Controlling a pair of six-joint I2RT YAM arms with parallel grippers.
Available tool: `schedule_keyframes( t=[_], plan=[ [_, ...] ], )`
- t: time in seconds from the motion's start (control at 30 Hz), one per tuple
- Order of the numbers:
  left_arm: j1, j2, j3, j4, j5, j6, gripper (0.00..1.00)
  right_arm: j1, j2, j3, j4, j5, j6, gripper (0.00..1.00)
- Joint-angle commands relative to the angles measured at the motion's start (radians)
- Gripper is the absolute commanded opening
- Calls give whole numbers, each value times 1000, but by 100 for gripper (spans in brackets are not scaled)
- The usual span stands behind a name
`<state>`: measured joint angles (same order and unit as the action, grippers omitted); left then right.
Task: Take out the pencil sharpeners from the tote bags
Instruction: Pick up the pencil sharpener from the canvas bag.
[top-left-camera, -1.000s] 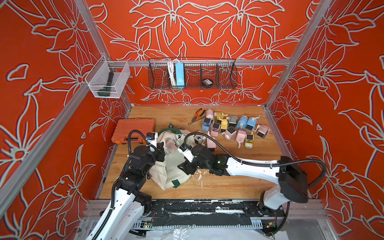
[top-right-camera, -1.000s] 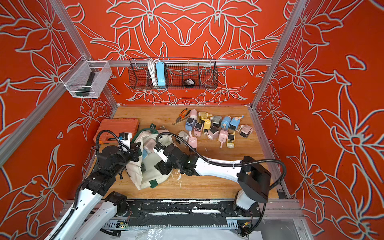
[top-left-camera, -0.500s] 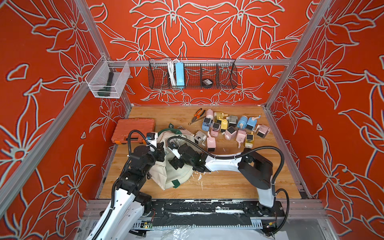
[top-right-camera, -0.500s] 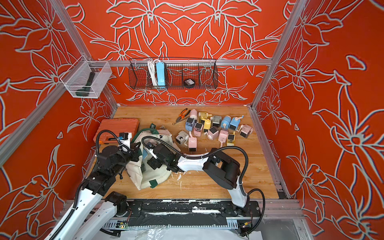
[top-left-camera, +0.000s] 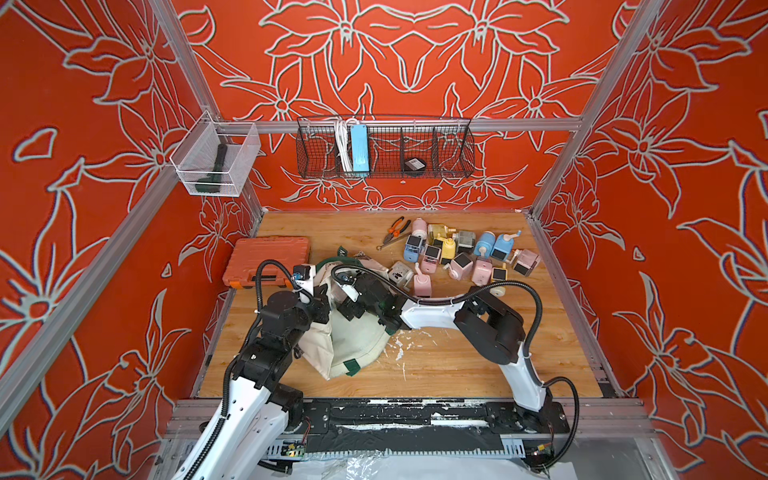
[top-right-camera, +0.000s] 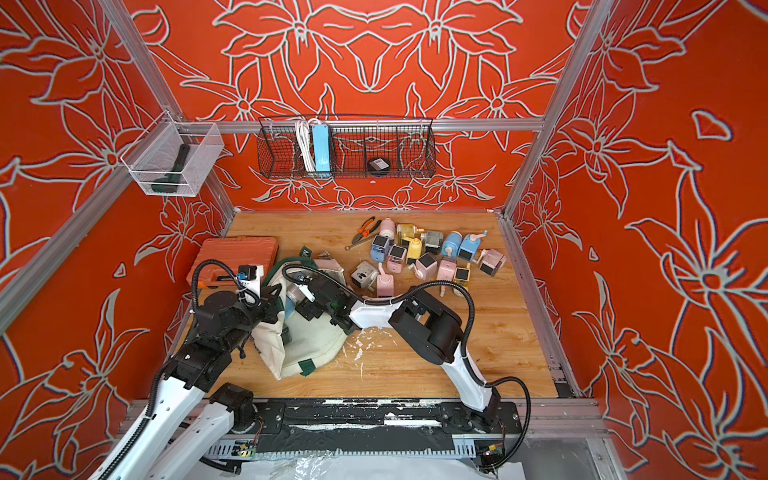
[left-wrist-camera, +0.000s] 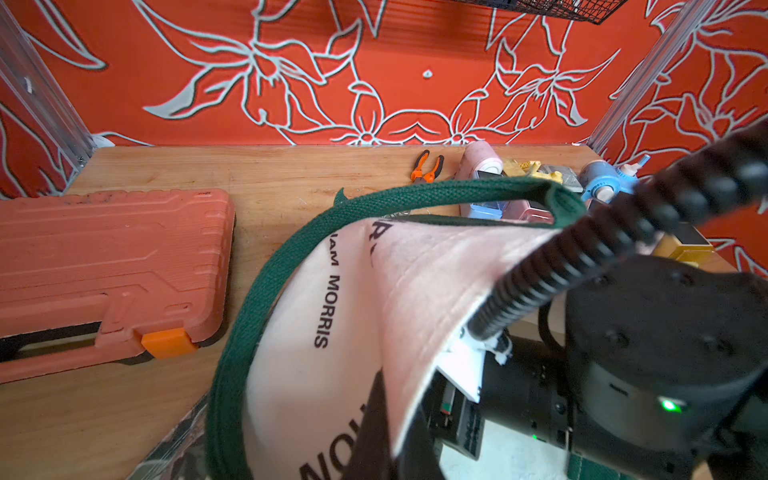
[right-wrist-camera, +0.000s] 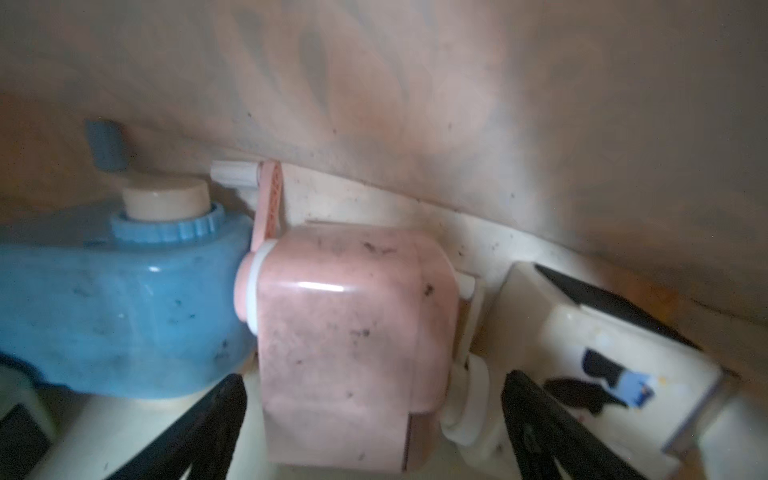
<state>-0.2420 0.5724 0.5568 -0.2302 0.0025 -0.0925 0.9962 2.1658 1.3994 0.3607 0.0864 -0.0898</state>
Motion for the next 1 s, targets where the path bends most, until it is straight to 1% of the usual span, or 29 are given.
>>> schedule_keyframes(
  t=[0.0, 0.07, 0.17, 0.33, 0.43, 0.6, 0.7, 0.83, 0.97],
  plan=[
    [4, -5, -4, 42, 5, 4, 0, -7, 32, 59, -36, -57, 17, 99],
    [4, -4, -4, 42, 7, 5, 0, -7, 58, 97, -83, -79, 17, 99],
    [4, -1, -5, 42, 9, 5, 0, -7, 100, 160, -173, -81, 23, 95],
    [3, 1, -5, 43, 10, 5, 0, -8, 116, 165, -193, -93, 46, 87],
    [3, 4, -5, 43, 11, 5, 0, -9, 117, 174, -223, -86, 46, 80],
    [4, 6, -4, 44, 11, 5, 0, -13, 121, 177, -212, -89, 39, 77],
    [3, 8, -5, 43, 11, 5, 0, -14, 135, 190, -209, -102, 42, 72],
    [3, 7, -5, 43, 8, 5, 0, -14, 129, 203, -220, -110, 70, 68],
    [3, 7, -4, 42, 8, 5, 0, -13, 76, 141, -169, -153, 101, 59]
  ],
)
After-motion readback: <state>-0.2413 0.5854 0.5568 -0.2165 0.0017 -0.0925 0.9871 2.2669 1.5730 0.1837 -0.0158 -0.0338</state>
